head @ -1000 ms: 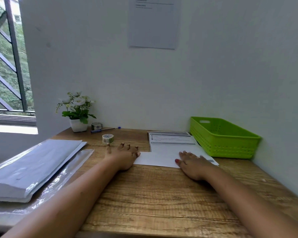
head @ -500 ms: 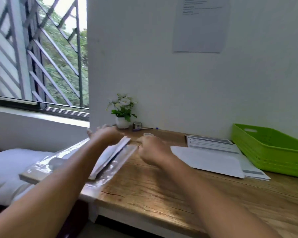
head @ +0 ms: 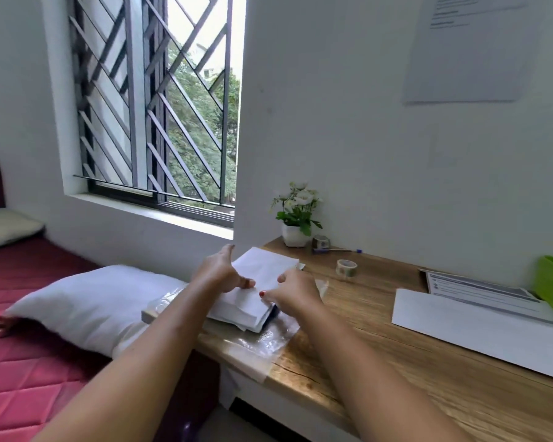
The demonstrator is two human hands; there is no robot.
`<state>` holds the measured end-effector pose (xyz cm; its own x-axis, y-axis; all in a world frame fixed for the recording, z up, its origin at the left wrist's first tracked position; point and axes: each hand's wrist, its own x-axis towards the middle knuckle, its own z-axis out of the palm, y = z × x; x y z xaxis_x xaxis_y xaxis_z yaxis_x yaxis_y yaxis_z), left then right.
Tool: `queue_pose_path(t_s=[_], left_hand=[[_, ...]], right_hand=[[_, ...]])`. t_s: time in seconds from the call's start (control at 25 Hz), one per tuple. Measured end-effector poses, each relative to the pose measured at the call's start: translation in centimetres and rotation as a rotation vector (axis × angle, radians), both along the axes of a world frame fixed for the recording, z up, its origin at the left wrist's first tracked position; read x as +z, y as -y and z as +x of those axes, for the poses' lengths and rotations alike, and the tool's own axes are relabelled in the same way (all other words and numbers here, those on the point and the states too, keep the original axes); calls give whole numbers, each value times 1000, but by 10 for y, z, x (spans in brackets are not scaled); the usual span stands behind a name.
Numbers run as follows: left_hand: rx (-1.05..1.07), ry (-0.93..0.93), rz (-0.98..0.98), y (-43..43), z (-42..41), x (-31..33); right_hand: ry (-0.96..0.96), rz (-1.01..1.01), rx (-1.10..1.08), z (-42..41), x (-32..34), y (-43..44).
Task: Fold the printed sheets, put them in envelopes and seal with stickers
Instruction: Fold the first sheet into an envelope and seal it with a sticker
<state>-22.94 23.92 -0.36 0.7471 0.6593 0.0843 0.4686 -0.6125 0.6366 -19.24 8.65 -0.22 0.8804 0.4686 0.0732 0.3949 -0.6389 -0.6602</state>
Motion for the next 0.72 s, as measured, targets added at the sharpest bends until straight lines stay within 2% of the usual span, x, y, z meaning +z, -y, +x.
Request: queue_pose_path(t_s=[0.28,0.44,0.56,0.72], left_hand=[[115,307,42,14,0,8],[142,444,-10,21,1,32],[122,532,-172,21,7,46],[65,770,-474,36,21,58]], right_hand=[[-69,180,40,-7,2,9],[-154,321,72,-10,10,17],[-238,465,83,-6,18,21],[-290,651,81,10,31,37]])
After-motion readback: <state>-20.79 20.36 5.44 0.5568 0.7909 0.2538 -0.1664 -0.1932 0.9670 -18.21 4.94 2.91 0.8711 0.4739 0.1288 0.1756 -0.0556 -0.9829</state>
